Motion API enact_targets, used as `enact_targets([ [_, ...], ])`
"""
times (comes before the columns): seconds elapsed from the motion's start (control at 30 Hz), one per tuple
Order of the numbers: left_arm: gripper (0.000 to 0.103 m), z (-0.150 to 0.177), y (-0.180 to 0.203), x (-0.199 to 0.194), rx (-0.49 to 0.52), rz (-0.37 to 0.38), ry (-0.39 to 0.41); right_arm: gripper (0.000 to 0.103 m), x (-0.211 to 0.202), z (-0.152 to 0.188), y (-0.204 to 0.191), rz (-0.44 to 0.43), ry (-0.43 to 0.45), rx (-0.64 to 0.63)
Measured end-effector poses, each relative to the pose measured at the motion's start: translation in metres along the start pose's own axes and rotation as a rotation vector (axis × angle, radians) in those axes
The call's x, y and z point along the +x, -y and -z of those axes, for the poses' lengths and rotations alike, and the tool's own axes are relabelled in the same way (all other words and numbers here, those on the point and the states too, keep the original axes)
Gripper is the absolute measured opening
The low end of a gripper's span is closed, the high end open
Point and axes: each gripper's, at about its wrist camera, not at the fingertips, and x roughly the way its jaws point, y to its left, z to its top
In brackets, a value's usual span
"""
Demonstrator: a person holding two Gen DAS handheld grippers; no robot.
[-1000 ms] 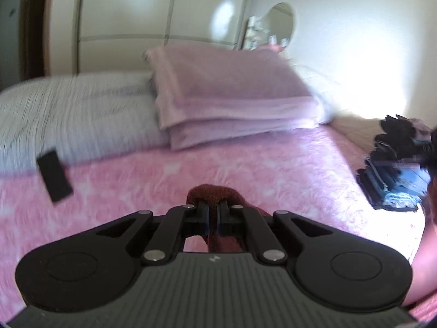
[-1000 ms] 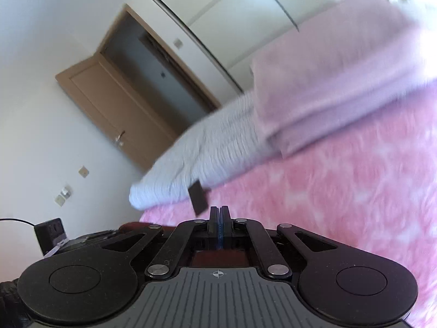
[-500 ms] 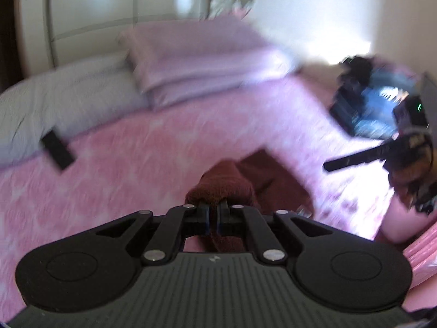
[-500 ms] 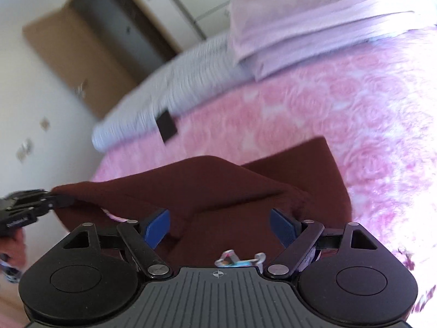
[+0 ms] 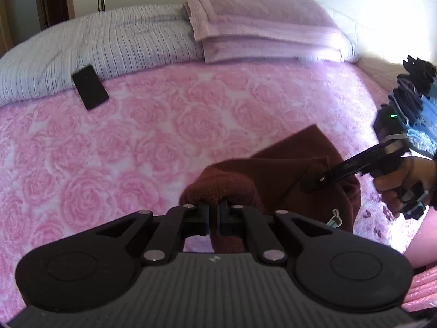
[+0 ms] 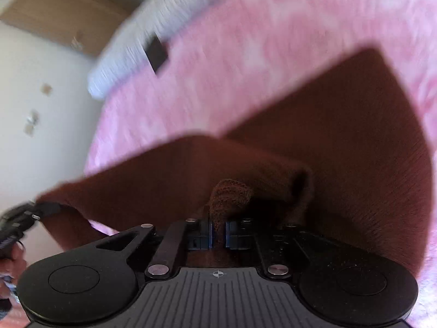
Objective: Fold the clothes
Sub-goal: 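Lift the cardigan by its shoulders with both grippers, holding it up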
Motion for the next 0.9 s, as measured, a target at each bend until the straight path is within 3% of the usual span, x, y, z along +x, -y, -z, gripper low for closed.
enact_targets([
  [0.2,0.002,-0.031,-0.009,-0.072,0.077,0.058,0.239,0.006,-0.127,0.024,-0.074,0.011,0.386,-0.098],
  [0.33,0.002,-0.045,-0.001,-0.148,0.152,0.12,0.416,0.006,-0.212,0.079,-0.154,0.055,0.647,-0.148],
  [0.5,0.002,-0.054,0.015,-0.25,0.239,0.165,0.593,0.006,-0.274,0.153,-0.243,0.065,0.885,-0.196],
  [0.7,0.002,-0.085,0.027,-0.315,0.277,0.162,0.68,0.006,-0.327,0.182,-0.304,0.056,1.04,-0.265],
  [0.8,0.003,-0.106,0.032,-0.315,0.254,0.16,0.679,0.006,-0.343,0.177,-0.312,0.058,1.069,-0.305],
  [0.9,0.003,-0.126,0.037,-0.28,0.23,0.136,0.63,0.006,-0.334,0.147,-0.295,0.076,1.042,-0.308],
])
